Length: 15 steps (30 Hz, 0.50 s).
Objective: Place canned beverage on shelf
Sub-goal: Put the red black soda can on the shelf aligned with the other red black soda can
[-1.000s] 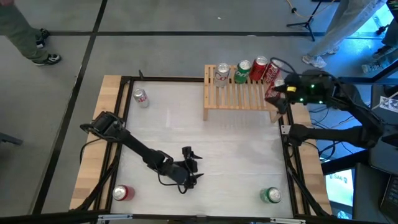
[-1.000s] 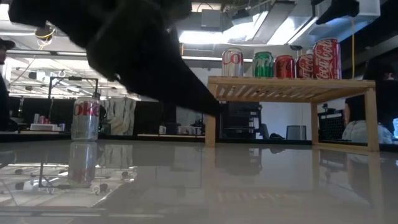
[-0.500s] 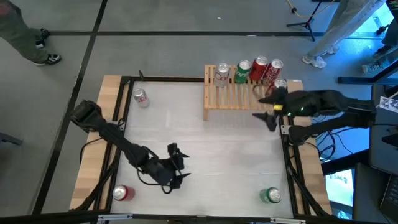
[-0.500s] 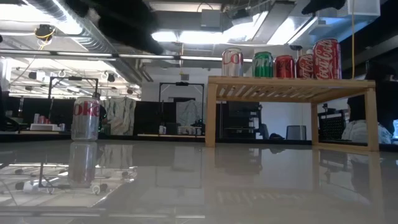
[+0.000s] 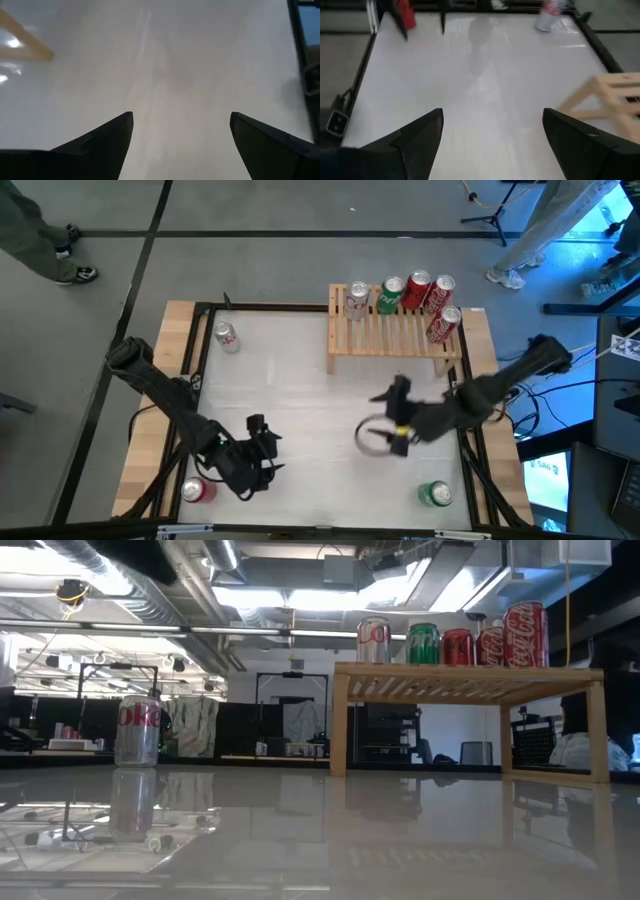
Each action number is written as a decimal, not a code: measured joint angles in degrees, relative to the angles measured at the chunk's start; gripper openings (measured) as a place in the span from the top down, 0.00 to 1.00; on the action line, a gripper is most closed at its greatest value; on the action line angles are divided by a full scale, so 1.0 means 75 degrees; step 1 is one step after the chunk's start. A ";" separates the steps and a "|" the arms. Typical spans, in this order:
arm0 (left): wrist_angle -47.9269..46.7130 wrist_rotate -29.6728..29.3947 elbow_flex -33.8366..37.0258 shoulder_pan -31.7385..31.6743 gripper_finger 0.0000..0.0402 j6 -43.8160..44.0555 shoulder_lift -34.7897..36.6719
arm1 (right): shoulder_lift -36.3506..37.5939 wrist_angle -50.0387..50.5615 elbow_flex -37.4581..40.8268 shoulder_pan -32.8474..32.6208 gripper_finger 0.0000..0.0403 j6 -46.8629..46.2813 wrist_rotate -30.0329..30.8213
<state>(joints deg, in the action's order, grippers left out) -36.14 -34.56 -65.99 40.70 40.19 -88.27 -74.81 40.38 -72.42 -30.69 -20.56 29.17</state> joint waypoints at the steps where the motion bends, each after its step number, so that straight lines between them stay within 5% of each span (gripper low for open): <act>1: -0.0266 0.0089 -0.0109 0.0076 0.20 0.0227 0.0000 | -0.0241 -0.0158 0.0000 -0.0115 0.17 0.0060 0.0041; 7: -0.1501 0.0906 -0.0693 0.0753 0.20 0.2060 -0.0003 | -0.1569 -0.1471 0.0000 -0.0613 0.17 0.0682 0.0090; 15: -0.3078 0.0490 -0.1777 0.1563 0.20 0.3585 -0.0005 | -0.2763 -0.3433 0.0000 -0.0832 0.17 0.1414 -0.0675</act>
<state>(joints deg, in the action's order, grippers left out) -59.22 -30.89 -79.32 52.42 67.08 -88.31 -95.53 14.63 -72.42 -36.93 -9.96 24.10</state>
